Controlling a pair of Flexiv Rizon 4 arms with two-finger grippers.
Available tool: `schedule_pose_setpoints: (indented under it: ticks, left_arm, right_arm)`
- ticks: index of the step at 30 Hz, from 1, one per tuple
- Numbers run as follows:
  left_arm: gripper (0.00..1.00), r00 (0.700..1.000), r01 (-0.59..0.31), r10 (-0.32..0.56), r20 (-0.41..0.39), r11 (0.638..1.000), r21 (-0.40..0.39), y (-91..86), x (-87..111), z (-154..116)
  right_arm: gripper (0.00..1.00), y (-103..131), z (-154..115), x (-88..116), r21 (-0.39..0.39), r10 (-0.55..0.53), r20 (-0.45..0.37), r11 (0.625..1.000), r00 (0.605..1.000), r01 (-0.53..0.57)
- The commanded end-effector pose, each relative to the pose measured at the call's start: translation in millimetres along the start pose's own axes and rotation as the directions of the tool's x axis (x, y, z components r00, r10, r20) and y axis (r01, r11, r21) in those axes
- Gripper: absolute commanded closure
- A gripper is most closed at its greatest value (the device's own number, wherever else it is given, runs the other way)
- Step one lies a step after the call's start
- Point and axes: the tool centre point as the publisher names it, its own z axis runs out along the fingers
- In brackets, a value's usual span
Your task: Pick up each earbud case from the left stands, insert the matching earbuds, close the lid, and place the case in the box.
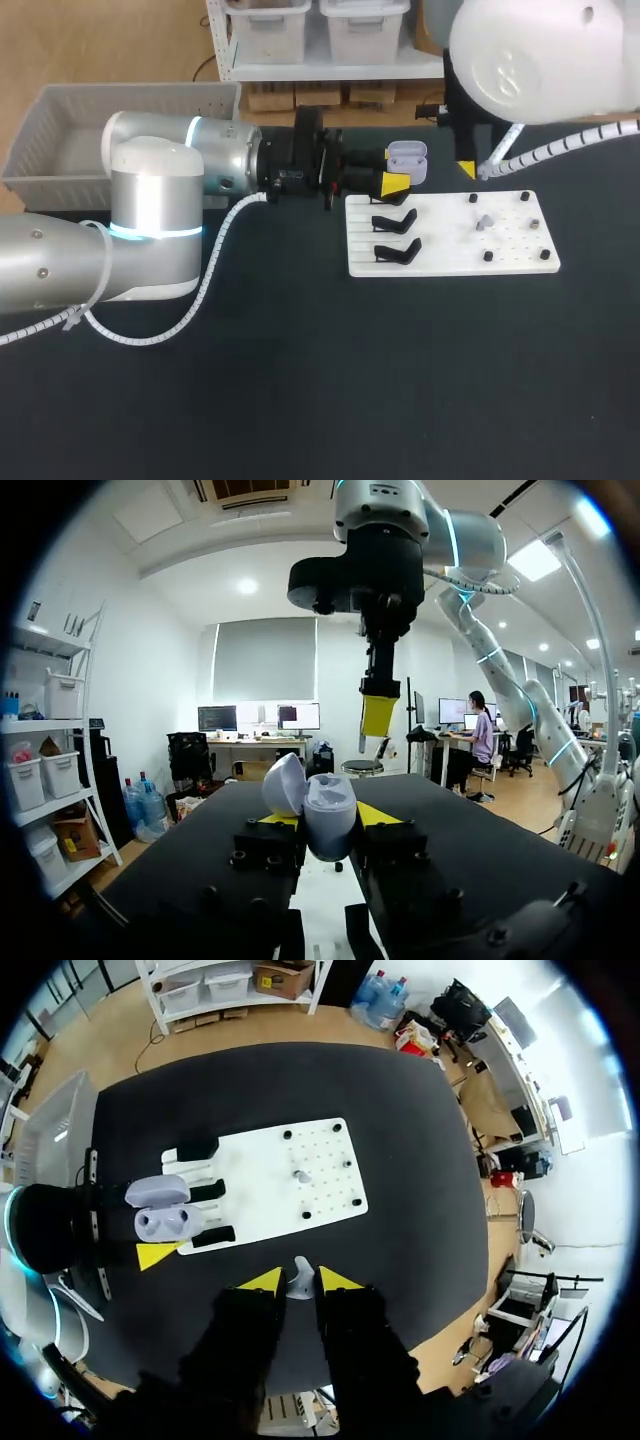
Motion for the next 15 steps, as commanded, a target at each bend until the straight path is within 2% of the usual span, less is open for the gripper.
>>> schedule_pose_setpoints:
  ticks: [1, 8, 15]
  left_arm:
    - [1.0, 0.998, -0.051, 0.051, -0.022, 0.998, -0.021, -6.1, 4.7, 3]
    - [1.0, 0.997, -0.068, 0.067, -0.026, 0.997, -0.033, -13.4, 6.5, 8]
    - [1.0, 0.996, -0.085, 0.084, -0.03, 0.996, -0.024, -18.7, 6.6, 16]
  right_arm:
    - [1.0, 7, -7, 8, 0.061, 0.025, 0.031, 0.998, 0.999, -0.027]
    - [1.0, 20, -23, 16, 0.047, 0.129, 0.04, 0.99, 0.991, -0.131]
    - [1.0, 27, -24, 18, 0.012, 0.229, -0.021, 0.973, 0.973, -0.229]
